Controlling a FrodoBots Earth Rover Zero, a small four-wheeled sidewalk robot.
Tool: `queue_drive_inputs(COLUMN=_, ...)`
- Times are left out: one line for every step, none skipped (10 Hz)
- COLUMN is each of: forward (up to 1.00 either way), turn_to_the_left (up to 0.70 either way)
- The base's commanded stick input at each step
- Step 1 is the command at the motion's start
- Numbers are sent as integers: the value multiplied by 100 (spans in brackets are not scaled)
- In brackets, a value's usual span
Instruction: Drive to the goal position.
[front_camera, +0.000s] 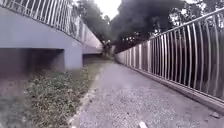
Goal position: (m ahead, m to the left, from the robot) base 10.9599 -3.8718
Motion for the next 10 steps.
queue_drive_inputs(forward=70, turn_to_the_left=0)
queue_drive_inputs(forward=70, turn_to_the_left=0)
queue_drive_inputs(forward=70, turn_to_the_left=0)
queue_drive_inputs(forward=70, turn_to_the_left=0)
queue_drive_inputs(forward=70, turn_to_the_left=0)
queue_drive_inputs(forward=70, turn_to_the_left=0)
queue_drive_inputs(forward=70, turn_to_the_left=0)
queue_drive_inputs(forward=70, turn_to_the_left=-1)
queue_drive_inputs(forward=70, turn_to_the_left=-1)
queue_drive_inputs(forward=70, turn_to_the_left=0)
